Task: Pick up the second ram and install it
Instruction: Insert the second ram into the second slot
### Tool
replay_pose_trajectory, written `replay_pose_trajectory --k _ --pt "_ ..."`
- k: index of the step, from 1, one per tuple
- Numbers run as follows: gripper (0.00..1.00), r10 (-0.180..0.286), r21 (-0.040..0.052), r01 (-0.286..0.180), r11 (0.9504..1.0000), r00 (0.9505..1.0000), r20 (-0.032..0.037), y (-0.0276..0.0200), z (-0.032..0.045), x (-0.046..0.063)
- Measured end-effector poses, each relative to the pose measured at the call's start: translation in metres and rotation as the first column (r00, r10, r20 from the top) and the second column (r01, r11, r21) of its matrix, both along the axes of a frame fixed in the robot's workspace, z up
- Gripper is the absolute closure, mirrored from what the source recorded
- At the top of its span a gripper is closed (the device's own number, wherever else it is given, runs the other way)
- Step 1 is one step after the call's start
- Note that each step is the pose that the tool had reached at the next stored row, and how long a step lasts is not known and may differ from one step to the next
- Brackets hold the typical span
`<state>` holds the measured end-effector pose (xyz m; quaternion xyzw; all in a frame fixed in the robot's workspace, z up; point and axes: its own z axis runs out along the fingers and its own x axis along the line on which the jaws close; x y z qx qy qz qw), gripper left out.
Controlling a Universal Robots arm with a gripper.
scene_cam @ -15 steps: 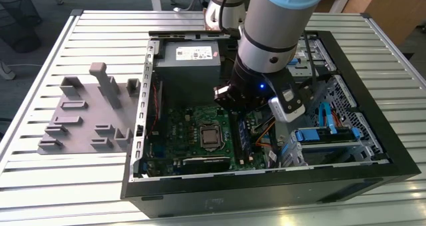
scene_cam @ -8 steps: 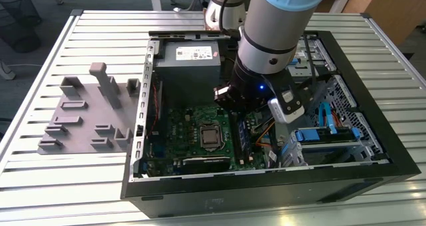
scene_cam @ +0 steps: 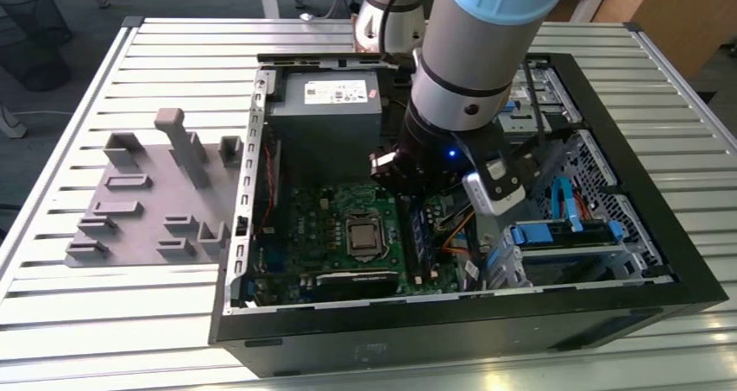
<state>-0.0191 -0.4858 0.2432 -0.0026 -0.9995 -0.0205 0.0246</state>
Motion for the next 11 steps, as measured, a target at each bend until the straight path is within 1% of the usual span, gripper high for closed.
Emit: replay_pose_trajectory --k 6,11 --pt "0.86 0.000 0.0001 0.000 1.0000 1.0000 0.0001 0.0000 -0.0004 0.0000" --pt "0.86 0.000 0.0001 0.000 1.0000 1.0000 0.0001 0.0000 0.0047 0.0000"
